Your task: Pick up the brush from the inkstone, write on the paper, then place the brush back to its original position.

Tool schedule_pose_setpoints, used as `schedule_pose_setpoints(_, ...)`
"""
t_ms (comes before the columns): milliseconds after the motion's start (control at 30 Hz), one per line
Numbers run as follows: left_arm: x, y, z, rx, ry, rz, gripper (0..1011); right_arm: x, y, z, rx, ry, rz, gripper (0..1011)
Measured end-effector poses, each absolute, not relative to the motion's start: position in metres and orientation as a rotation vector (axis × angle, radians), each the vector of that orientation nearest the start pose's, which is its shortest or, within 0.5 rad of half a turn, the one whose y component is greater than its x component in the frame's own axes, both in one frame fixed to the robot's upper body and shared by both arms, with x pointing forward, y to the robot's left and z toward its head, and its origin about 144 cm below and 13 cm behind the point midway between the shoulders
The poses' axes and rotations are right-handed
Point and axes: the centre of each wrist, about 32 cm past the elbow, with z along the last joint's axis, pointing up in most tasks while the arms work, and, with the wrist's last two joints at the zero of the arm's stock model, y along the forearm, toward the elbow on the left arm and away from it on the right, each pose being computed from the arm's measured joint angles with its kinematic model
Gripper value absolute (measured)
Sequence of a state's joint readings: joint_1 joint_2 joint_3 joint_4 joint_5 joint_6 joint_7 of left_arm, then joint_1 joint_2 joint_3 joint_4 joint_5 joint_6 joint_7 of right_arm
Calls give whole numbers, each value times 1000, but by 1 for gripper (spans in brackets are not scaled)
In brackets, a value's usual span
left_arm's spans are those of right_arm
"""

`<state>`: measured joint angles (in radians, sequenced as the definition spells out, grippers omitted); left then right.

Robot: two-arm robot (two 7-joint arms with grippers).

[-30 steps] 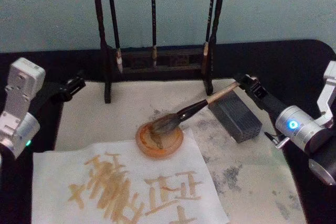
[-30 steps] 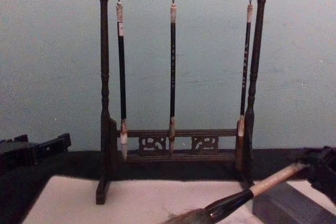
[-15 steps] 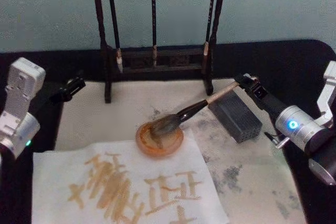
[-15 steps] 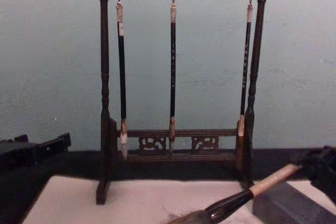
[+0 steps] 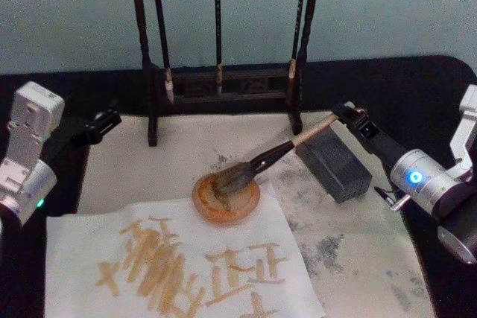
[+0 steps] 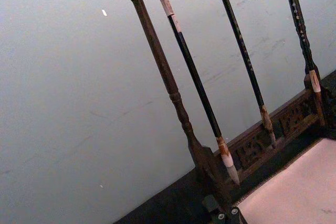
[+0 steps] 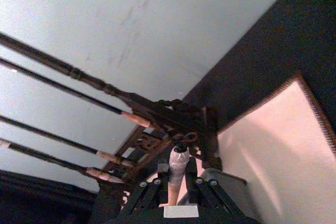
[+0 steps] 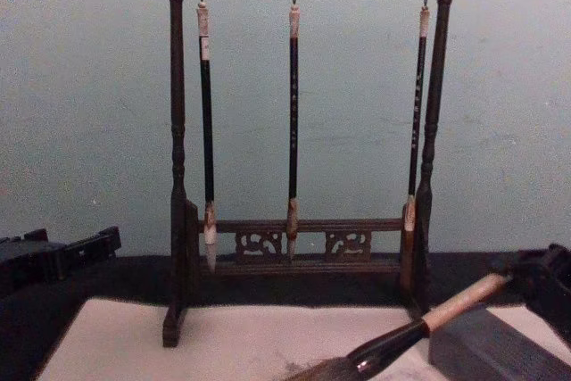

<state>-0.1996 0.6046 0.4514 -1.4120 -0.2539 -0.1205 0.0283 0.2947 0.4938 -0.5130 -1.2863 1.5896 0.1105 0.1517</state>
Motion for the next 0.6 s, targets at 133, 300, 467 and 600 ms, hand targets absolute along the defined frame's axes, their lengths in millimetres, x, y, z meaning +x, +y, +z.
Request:
schedule_pose_setpoints(133,489,310,1140,305,-285,1248,1002,509,-271,1128,449,971,-1047,196)
schedule_pose_setpoints(300,489,310,1140,304,-285,1248,1002,504,-264,1140,405,894,-1005,195)
schedule_pose_setpoints(467,489,310,1140,304,-285,1248,1002,497,-255,1152,363,822,-957,194)
schedule_pose_setpoints(600,489,310,1140,305,-285,1248,1002,492,-248,1161,331,767,-924,192)
